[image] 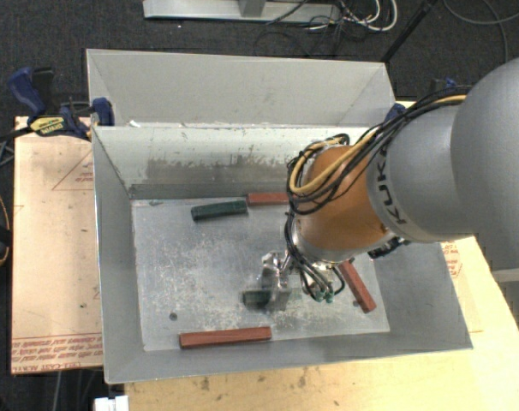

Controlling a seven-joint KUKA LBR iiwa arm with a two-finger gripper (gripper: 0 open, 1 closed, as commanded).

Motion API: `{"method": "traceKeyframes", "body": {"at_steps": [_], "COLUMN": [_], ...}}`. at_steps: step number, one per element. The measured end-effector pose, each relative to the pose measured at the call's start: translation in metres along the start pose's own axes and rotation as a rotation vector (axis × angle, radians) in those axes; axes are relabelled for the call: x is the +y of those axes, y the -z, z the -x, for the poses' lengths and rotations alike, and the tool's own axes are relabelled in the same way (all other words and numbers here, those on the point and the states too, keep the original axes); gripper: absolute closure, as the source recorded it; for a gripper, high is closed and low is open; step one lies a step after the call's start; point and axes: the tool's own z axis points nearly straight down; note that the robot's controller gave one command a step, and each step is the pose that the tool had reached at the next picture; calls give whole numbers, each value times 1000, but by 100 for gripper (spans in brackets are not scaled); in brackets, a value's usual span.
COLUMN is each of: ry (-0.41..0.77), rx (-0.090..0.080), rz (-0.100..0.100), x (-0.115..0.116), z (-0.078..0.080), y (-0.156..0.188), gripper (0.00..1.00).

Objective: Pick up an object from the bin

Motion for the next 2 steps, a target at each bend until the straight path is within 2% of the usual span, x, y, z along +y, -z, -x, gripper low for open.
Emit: {"method": "traceKeyframes", "body": {"at_steps": [1, 2], "ry": [0, 18], "rx": [0, -2], "rz": [0, -1], "x": [0, -23], "z": [0, 17], "y": [0, 130], "gripper": [100, 100]}}
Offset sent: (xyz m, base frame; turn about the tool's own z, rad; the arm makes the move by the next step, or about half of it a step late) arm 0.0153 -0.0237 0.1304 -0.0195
